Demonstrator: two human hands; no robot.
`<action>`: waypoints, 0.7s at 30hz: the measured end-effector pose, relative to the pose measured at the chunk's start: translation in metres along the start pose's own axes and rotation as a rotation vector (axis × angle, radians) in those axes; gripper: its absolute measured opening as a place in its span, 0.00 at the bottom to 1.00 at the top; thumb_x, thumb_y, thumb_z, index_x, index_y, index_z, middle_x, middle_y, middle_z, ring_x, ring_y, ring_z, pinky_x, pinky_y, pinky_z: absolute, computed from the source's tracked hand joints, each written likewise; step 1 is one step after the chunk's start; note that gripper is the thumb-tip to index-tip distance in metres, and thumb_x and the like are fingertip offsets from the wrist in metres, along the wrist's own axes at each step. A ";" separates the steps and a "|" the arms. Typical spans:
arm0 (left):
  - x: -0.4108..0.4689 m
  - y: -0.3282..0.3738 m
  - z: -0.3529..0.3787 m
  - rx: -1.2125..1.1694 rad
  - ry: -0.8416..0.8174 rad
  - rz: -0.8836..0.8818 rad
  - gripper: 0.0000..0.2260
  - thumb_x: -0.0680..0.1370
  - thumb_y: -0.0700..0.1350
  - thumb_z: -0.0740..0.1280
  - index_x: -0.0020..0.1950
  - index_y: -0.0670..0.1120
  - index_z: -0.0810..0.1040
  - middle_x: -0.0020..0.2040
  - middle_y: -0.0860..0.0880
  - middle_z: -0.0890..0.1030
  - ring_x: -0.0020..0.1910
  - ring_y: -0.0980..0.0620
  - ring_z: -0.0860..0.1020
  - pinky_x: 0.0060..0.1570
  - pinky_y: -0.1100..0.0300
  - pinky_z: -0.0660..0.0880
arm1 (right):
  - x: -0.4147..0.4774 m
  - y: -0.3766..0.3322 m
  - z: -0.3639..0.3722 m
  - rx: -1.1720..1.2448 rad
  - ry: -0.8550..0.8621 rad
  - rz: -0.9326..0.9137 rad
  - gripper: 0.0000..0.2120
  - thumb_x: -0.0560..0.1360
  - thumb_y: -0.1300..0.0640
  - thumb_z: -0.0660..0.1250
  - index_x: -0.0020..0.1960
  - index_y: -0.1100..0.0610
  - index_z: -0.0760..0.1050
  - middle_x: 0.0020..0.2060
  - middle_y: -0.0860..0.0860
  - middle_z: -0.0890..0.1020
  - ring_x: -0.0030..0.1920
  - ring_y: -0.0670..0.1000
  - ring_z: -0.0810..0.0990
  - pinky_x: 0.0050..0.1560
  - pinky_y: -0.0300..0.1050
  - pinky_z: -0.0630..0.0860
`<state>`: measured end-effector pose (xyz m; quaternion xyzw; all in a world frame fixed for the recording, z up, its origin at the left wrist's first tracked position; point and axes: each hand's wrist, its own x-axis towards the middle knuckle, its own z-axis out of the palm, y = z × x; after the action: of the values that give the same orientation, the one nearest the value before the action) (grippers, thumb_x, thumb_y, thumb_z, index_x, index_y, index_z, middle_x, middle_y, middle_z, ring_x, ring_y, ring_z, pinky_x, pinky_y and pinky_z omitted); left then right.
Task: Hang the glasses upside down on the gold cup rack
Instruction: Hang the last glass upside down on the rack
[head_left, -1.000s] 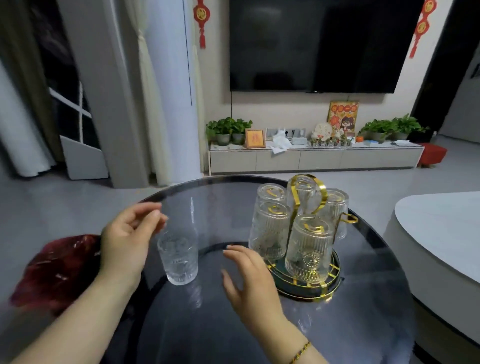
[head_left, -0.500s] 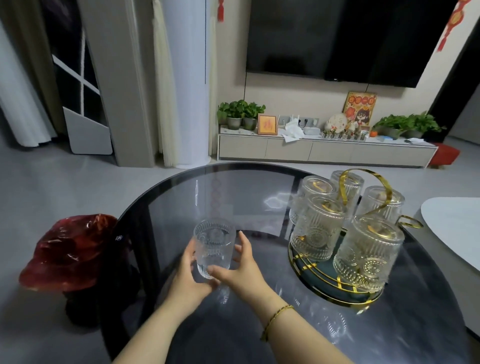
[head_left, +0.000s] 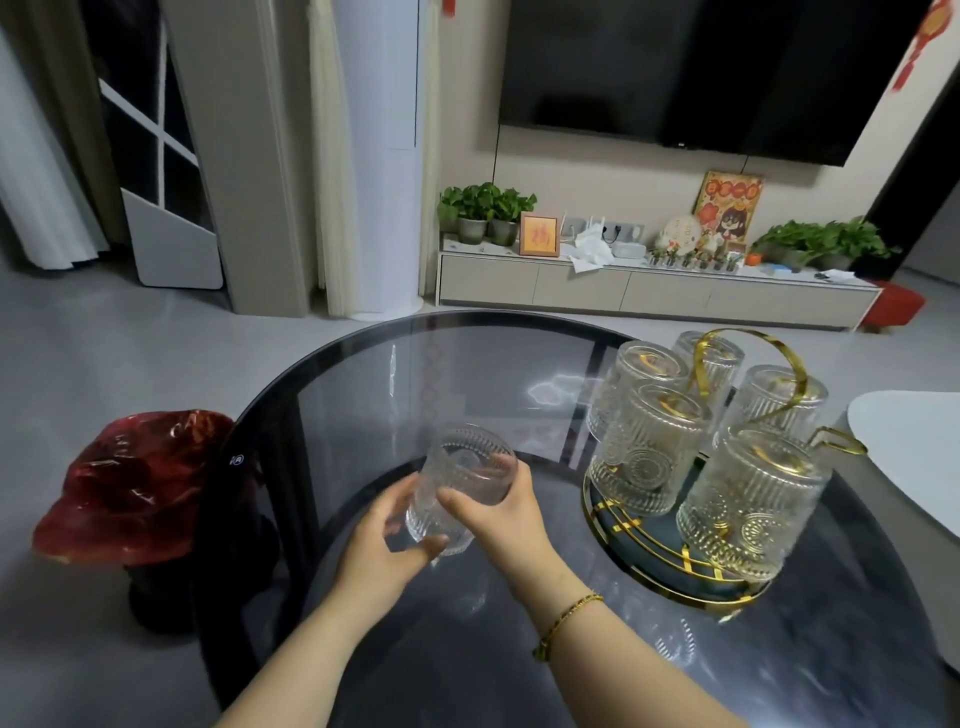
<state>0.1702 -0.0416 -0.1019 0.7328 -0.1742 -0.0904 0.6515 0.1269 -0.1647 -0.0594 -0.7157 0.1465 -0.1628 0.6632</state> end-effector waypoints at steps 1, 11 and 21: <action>-0.003 0.003 0.000 -0.068 -0.013 -0.009 0.27 0.66 0.35 0.72 0.54 0.61 0.68 0.53 0.56 0.76 0.52 0.57 0.77 0.50 0.67 0.72 | -0.002 -0.003 -0.001 0.048 0.001 0.023 0.26 0.64 0.59 0.73 0.56 0.54 0.63 0.50 0.47 0.75 0.52 0.44 0.75 0.53 0.36 0.74; -0.041 0.075 0.002 -0.456 -0.107 0.027 0.41 0.41 0.60 0.78 0.51 0.52 0.73 0.46 0.52 0.83 0.47 0.54 0.80 0.42 0.62 0.77 | -0.052 -0.052 -0.015 0.391 -0.239 -0.049 0.17 0.69 0.54 0.68 0.56 0.56 0.73 0.51 0.55 0.80 0.52 0.53 0.79 0.55 0.51 0.75; -0.038 0.128 0.017 -0.302 -0.086 0.136 0.21 0.59 0.41 0.74 0.47 0.54 0.71 0.49 0.51 0.77 0.45 0.55 0.77 0.34 0.68 0.76 | -0.116 -0.020 -0.101 -0.213 0.265 -0.243 0.12 0.71 0.64 0.66 0.53 0.54 0.73 0.46 0.48 0.78 0.51 0.49 0.78 0.49 0.25 0.69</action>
<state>0.1113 -0.0543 0.0183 0.6088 -0.2354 -0.1024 0.7507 -0.0217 -0.2047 -0.0368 -0.7664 0.1615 -0.3182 0.5342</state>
